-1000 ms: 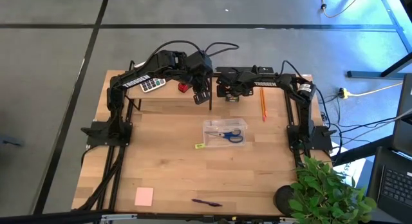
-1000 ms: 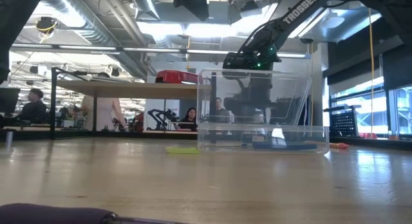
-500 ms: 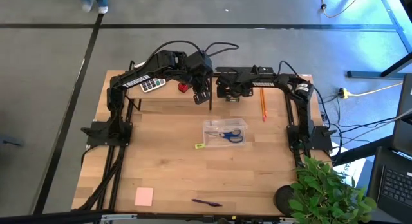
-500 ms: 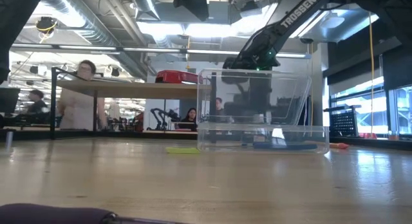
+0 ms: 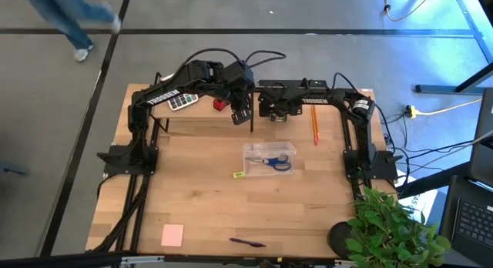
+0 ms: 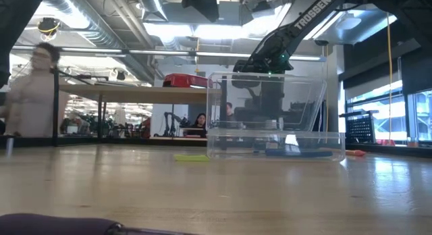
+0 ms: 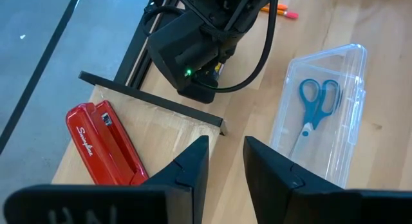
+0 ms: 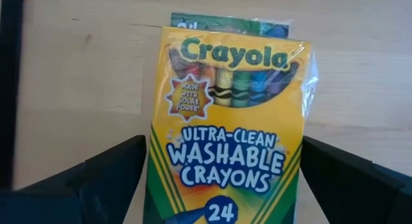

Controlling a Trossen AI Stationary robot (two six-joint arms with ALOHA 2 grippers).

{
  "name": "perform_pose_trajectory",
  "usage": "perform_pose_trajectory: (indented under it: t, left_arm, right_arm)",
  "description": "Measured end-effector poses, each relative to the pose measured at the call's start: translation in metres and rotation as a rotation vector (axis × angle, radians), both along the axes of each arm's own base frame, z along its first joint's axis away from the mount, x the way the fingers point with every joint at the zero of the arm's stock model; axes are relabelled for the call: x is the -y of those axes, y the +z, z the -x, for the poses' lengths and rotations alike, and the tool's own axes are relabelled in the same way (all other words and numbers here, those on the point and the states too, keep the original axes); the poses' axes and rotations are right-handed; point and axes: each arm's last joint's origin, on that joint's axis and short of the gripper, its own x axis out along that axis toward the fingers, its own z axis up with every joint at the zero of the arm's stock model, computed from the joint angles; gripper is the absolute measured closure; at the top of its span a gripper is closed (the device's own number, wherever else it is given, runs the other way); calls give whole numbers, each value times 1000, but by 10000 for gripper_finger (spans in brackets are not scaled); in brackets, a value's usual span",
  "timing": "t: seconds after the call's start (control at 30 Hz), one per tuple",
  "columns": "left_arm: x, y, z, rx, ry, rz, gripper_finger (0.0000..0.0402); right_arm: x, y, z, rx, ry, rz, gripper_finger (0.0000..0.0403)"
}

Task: Pack school essentials
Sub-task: Put the yellow crayon box into the supply box

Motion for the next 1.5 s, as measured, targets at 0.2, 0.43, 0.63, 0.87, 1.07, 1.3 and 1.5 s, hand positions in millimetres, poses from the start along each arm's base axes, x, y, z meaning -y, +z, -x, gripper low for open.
perform_pose_trajectory:
  t: [0.2,0.43,0.63,0.87,1.07,1.3,1.5]
  left_arm:
    - [0,0,0,0,0,0,312]
    - [0,0,0,0,0,0,312]
    - [0,0,0,0,0,0,312]
    - [0,0,0,1,0,0,312]
    - [0,0,0,1,0,0,312]
    - [0,0,0,1,0,0,312]
    - [0,0,0,1,0,0,312]
  right_arm:
    - [0,0,0,-2,0,-1,3]
    - [0,-4,0,-8,-4,-8,3]
    - [0,-14,-3,8,0,-76,3]
    - [0,-14,-3,2,5,-57,3]
    - [0,-14,-4,0,22,-55,22]
    - [0,-14,-4,0,23,-54,65]
    - [0,-14,-4,0,27,-57,74]
